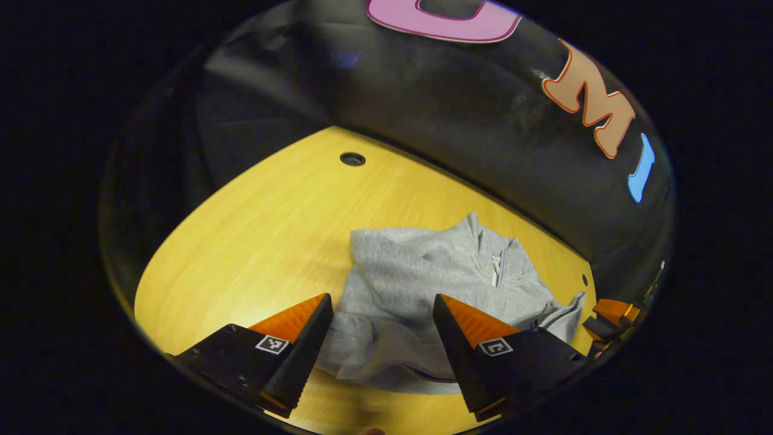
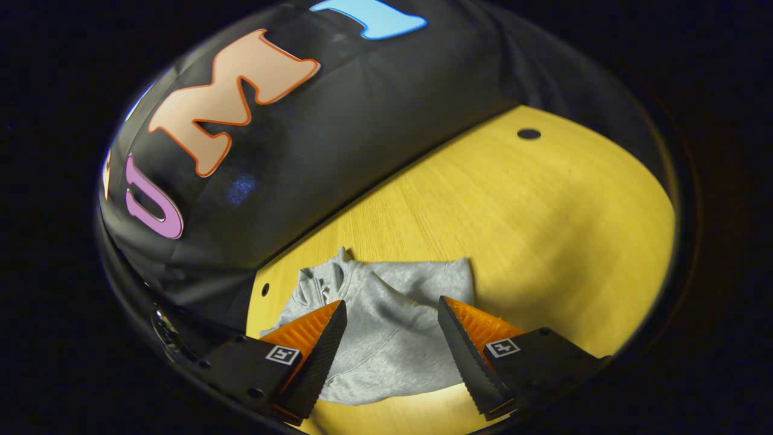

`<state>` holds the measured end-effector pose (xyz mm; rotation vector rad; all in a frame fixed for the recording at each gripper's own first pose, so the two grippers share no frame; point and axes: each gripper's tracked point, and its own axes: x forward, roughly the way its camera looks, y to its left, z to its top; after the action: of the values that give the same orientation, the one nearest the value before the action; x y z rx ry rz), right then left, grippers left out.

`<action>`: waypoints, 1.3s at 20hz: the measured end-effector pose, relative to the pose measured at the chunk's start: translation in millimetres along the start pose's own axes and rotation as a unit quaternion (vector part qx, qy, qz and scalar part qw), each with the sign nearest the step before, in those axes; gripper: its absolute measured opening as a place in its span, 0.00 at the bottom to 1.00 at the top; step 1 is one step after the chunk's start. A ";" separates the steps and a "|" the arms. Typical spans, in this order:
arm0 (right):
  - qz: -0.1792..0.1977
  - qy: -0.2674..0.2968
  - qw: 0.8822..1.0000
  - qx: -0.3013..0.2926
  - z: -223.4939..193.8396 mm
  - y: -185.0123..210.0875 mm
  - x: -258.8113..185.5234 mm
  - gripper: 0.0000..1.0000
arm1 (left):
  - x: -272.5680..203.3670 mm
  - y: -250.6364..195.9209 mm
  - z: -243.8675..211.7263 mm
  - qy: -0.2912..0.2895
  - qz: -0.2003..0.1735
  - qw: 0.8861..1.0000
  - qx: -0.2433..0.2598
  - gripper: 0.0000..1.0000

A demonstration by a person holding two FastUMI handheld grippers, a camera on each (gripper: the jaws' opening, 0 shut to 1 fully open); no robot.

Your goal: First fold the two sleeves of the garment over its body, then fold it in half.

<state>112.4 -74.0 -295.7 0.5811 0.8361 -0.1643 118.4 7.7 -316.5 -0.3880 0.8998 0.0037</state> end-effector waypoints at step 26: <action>0.038 -0.315 0.916 -0.246 74.4 74.1 -192.4 0.96 | -199.6 -61.0 99.4 -0.300 0.045 0.933 0.193 0.95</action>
<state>58.9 -69.3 -83.1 0.0627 0.2017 -0.0559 79.1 15.3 -88.8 0.0329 0.2951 0.0281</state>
